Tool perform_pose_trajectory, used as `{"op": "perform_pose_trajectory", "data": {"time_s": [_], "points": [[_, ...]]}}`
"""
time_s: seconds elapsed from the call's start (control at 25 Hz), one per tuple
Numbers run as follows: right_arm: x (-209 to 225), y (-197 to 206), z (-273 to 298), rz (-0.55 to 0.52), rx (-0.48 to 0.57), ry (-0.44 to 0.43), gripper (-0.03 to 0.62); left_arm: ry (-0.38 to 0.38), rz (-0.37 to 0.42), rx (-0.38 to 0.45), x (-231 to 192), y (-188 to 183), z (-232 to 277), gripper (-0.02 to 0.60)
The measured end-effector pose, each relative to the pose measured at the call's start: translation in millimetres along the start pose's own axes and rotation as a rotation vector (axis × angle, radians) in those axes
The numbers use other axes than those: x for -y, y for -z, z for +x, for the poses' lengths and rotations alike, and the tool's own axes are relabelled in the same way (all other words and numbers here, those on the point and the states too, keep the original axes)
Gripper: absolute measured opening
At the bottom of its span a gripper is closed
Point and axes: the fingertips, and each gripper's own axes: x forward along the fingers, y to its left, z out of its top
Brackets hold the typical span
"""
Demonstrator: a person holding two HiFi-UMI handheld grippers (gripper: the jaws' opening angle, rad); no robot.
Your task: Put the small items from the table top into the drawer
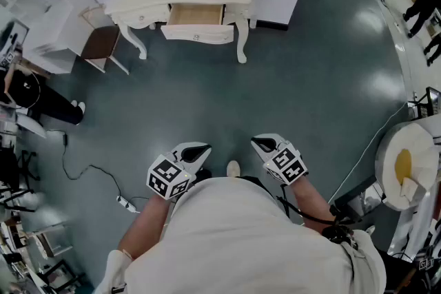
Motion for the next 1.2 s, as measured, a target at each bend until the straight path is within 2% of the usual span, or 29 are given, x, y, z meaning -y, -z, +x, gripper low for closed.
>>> {"op": "perform_pose_trajectory", "data": {"time_s": [0.28,0.64,0.88,0.96,1.2], "points": [[2,-1,0,0.005,0.001,0.02,0.0,0.01,0.018,0.007,0,-5,-2,0.002],[9,-2,29,0.023,-0.021,-0.032,0.0,-0.036,-0.041,0.025,-31,-1,-5,0.002],[42,-27,66,0.021,-0.022,-0.004,0.002,-0.018,-0.05,0.036,-84,-10,2,0.002],[56,-39,82,0.03,-0.023,0.011,0.027,0.001,-0.044,0.042,-108,-16,9,0.002],[117,-103,121,0.043,-0.039,0.072,0.04,0.061,-0.006,0.076,-187,-76,22,0.002]]}}
